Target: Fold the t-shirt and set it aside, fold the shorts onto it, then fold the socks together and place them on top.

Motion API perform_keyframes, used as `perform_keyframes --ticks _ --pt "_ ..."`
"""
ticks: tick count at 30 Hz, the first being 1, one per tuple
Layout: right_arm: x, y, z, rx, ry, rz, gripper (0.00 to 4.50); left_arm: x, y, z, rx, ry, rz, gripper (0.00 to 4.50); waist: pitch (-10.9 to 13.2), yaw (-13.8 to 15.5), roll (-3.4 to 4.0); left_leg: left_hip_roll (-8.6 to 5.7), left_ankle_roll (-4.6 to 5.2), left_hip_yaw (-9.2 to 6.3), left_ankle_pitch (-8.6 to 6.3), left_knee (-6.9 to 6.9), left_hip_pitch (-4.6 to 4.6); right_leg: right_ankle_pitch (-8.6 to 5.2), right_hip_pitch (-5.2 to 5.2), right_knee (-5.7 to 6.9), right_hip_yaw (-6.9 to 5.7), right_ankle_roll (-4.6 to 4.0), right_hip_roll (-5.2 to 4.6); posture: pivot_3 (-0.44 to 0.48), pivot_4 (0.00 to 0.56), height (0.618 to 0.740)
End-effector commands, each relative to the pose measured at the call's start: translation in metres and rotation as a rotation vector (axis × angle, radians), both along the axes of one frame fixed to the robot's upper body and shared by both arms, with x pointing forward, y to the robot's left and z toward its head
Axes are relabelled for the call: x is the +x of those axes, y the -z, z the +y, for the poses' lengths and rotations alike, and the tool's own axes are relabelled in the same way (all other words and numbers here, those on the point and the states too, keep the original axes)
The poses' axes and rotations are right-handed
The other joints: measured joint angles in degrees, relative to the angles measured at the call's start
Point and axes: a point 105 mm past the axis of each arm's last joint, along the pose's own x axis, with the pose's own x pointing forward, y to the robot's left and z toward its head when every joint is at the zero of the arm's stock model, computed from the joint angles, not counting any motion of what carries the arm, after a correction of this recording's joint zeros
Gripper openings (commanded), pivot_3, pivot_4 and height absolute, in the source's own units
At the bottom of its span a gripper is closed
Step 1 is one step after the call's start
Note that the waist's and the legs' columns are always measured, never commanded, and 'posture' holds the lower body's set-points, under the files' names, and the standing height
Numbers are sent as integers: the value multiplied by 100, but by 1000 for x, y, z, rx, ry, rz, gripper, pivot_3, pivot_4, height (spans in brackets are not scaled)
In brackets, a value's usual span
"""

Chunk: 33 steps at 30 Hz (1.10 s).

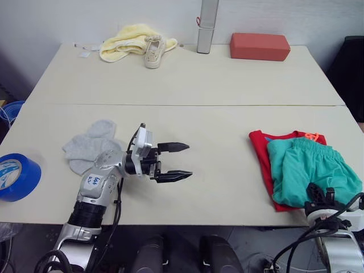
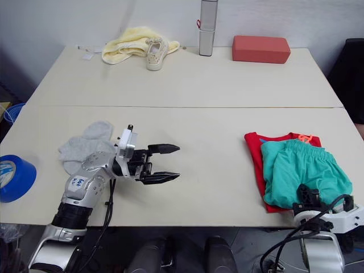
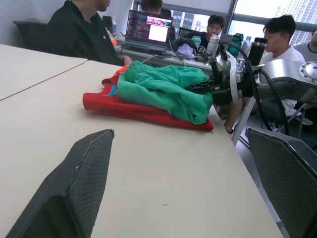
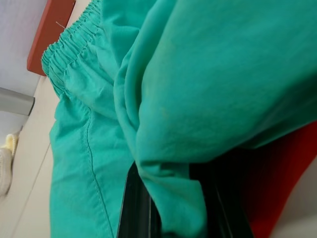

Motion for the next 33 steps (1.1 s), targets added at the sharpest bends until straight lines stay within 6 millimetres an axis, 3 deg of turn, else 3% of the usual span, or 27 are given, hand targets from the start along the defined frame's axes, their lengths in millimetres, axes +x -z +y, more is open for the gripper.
perform_keyframes --ticks 1,6,7,9,15,18,20,23,27,29,33 --pt "0 -12 0 -78 -75 -26 0 -3 -5 4 -2 -10 -48 4462 0 4 0 0 1 0 0 0 0 0 0 0 0 0 0 0 150 740" --pt "2 -30 5 -78 -195 -63 0 -3 0 5 2 -15 -50 4462 0 6 0 1 6 0 -3 2 2 0 3 1 -1 0 0 0 150 740" --pt "2 -33 4 -96 -210 -64 229 -3 0 5 3 -15 -50 4492 0 8 0 1 11 0 -6 2 2 0 3 1 -2 0 0 0 150 740" --pt "0 -36 7 -102 -261 -53 748 -3 1 6 5 -15 -52 4500 0 12 0 1 13 0 -7 2 2 0 4 1 -2 0 0 0 150 740" --pt "-19 -44 -8 -182 -299 63 2884 -3 4 10 14 -19 -60 4500 0 63 0 0 19 2 -10 8 1 0 6 -1 -3 1 0 0 150 740" --pt "-45 -52 -7 -173 -438 130 3880 -2 3 14 5 -19 -53 4500 -5 147 11 0 37 4 -21 6 0 0 7 -14 -2 1 0 0 150 740" --pt "-69 -68 -7 -331 -602 155 4465 4 2 21 10 -80 -79 4500 -8 172 17 4 43 0 -24 4 1 1 17 -29 -7 3 2 0 150 740" --pt "-84 -89 -2 -583 -790 86 4465 9 3 32 19 -143 -102 4500 -17 211 12 3 56 1 -32 3 2 5 26 -42 -8 9 2 0 150 740" --pt "-68 -114 10 -945 -893 -173 4465 12 6 56 37 -249 -109 4500 -48 127 -43 19 43 -4 -45 4 16 6 40 -58 -9 11 14 0 150 740" --pt "-66 -104 34 -1103 -1097 -239 4465 13 7 72 45 -329 -124 4500 -57 131 -25 19 38 0 -58 3 32 6 53 -67 -3 11 13 0 150 740" --pt "-41 -93 59 -1207 -1122 -449 4465 11 11 109 65 -510 -142 4500 -58 142 -24 20 15 -3 -49 -6 32 2 47 -65 -10 4 12 0 150 740"
